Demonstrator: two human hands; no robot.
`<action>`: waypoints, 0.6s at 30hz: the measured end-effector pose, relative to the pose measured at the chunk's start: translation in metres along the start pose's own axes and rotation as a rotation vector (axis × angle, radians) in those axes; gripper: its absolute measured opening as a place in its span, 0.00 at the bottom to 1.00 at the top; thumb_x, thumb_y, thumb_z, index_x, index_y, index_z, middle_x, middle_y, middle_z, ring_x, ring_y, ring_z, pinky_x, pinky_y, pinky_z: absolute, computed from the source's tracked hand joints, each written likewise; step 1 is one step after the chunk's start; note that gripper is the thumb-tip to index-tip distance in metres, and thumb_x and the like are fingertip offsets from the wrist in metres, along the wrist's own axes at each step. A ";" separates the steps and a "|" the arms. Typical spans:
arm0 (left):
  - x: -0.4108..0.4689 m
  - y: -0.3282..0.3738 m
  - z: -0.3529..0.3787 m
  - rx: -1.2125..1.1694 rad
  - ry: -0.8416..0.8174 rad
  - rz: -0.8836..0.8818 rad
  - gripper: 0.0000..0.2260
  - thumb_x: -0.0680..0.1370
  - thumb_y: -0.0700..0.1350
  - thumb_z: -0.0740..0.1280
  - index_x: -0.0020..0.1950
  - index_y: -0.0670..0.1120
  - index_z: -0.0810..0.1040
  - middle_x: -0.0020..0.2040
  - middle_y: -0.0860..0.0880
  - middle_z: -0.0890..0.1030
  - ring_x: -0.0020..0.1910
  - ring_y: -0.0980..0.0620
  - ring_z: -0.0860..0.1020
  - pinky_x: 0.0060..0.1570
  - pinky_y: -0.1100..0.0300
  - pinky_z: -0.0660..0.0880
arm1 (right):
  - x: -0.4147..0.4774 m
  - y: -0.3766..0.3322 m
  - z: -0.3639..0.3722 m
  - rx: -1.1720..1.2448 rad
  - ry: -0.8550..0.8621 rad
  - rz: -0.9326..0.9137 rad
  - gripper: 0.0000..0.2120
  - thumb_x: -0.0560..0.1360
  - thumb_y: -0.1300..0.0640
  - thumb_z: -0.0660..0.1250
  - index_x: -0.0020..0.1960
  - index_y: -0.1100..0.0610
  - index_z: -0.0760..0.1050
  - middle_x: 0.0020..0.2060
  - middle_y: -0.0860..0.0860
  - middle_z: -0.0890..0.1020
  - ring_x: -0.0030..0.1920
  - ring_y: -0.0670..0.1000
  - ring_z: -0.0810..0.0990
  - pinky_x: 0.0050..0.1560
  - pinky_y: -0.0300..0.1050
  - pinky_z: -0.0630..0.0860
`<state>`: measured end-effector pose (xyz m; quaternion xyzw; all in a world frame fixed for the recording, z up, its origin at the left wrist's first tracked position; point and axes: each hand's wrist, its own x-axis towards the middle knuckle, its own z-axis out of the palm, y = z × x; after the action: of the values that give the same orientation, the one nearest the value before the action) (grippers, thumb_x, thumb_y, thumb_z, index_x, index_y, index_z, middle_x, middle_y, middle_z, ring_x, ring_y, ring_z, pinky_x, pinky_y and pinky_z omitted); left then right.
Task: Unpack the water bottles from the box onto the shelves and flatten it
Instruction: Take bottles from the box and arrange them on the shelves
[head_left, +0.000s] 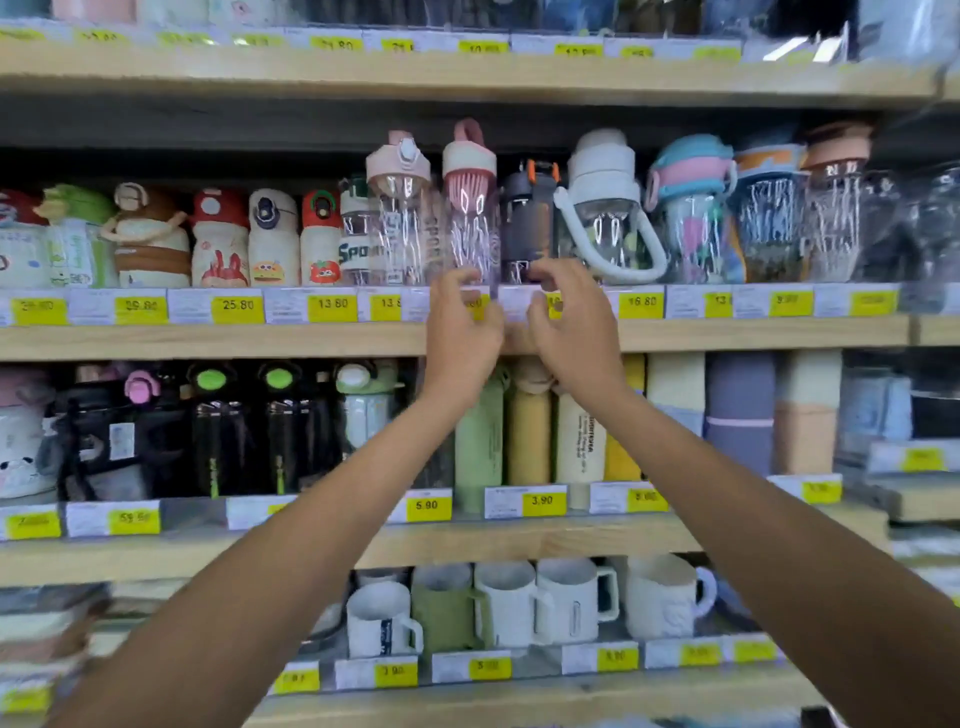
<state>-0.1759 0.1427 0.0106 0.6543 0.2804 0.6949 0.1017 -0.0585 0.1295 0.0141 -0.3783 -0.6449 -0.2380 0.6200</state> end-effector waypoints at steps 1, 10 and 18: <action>-0.012 0.003 0.010 -0.079 -0.016 -0.010 0.13 0.75 0.34 0.62 0.60 0.41 0.71 0.59 0.45 0.74 0.50 0.54 0.75 0.52 0.68 0.71 | -0.008 0.005 -0.012 0.003 0.011 -0.004 0.13 0.75 0.63 0.59 0.57 0.60 0.75 0.54 0.53 0.79 0.51 0.51 0.77 0.50 0.46 0.73; -0.187 0.016 0.195 -0.324 -0.504 -0.280 0.09 0.76 0.32 0.64 0.52 0.44 0.75 0.50 0.48 0.79 0.50 0.49 0.78 0.47 0.63 0.72 | -0.169 0.132 -0.197 -0.208 -0.050 0.328 0.12 0.72 0.61 0.57 0.47 0.60 0.78 0.42 0.56 0.82 0.43 0.55 0.79 0.43 0.51 0.75; -0.366 0.037 0.363 -0.257 -1.086 -0.567 0.11 0.78 0.34 0.62 0.60 0.33 0.75 0.39 0.52 0.77 0.32 0.66 0.76 0.35 0.72 0.69 | -0.335 0.222 -0.382 -0.507 -0.263 0.846 0.09 0.73 0.63 0.59 0.40 0.60 0.77 0.31 0.56 0.79 0.33 0.57 0.77 0.32 0.46 0.70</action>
<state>0.2287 0.0196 -0.2874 0.7968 0.2656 0.2376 0.4880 0.3339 -0.0984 -0.3048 -0.7716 -0.4298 -0.0654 0.4644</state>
